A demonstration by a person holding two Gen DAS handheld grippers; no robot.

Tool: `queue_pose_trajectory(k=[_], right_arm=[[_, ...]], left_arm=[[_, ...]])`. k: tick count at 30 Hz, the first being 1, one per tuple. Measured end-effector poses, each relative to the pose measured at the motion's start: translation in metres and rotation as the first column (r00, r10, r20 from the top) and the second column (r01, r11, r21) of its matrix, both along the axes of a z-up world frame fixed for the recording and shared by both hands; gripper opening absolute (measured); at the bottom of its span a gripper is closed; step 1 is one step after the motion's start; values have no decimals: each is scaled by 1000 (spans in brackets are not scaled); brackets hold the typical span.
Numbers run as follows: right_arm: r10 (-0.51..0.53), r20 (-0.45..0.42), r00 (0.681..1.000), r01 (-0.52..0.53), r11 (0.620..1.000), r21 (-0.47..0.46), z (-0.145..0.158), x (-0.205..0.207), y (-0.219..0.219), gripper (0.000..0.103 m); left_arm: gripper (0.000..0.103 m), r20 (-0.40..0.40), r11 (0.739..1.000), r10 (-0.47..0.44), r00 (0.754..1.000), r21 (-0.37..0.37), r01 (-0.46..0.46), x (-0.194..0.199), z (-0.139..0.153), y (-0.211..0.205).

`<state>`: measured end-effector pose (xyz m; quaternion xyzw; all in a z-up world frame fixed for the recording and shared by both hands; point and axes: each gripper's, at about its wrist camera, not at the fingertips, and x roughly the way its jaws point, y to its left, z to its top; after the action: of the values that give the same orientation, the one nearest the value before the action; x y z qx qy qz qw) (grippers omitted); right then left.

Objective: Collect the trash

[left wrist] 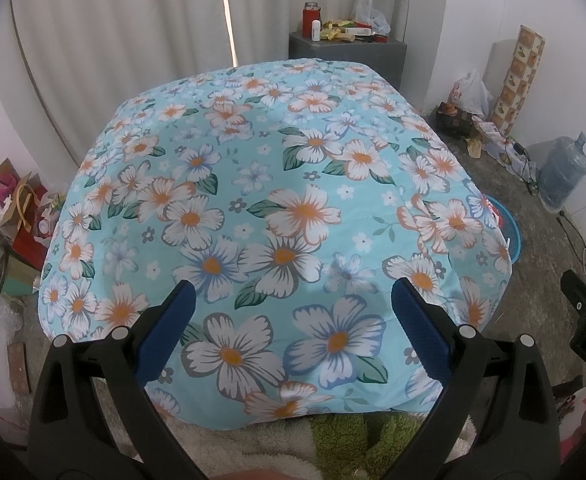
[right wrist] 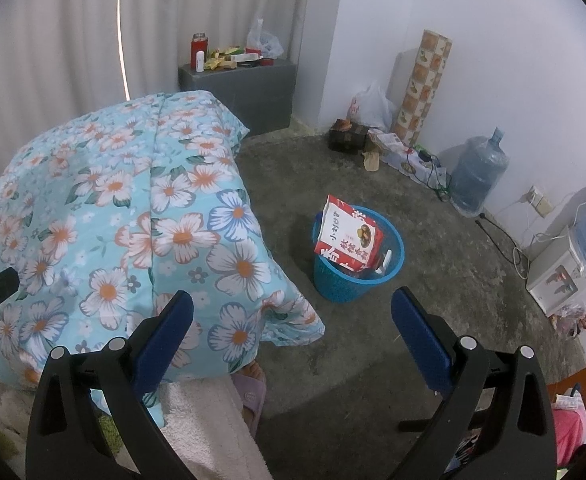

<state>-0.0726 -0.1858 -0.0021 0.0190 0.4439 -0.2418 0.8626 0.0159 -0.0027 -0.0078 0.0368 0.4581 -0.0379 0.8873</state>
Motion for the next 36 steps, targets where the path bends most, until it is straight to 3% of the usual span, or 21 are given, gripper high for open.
queue_pose_trajectory(k=[36], right_arm=[[-4, 1, 1000, 4, 1000, 0, -1, 0, 3, 96]], left_arm=[[94, -3, 1000, -1, 1000, 0, 1, 0, 0, 1]])
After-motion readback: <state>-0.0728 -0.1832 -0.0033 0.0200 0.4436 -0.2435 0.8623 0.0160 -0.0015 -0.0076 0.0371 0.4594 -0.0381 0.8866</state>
